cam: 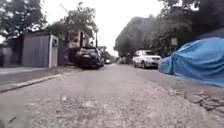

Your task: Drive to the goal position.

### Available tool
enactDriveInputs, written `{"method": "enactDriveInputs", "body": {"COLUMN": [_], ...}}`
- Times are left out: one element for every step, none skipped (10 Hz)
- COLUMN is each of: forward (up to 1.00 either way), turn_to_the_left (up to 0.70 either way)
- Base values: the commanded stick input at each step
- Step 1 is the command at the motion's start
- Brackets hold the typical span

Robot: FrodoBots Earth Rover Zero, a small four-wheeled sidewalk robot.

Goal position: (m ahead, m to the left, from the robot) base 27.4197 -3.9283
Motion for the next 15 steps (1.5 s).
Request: {"method": "enactDriveInputs", "body": {"forward": [1.0,1.0,1.0,1.0,1.0,1.0,1.0,1.0,1.0,1.0,1.0,1.0,1.0,1.0,1.0], "turn_to_the_left": [-0.02,0.0,0.0,0.0,0.0,0.0,0.0,0.0,0.0,0.0,0.0,0.0,0.0,0.0,0.0]}}
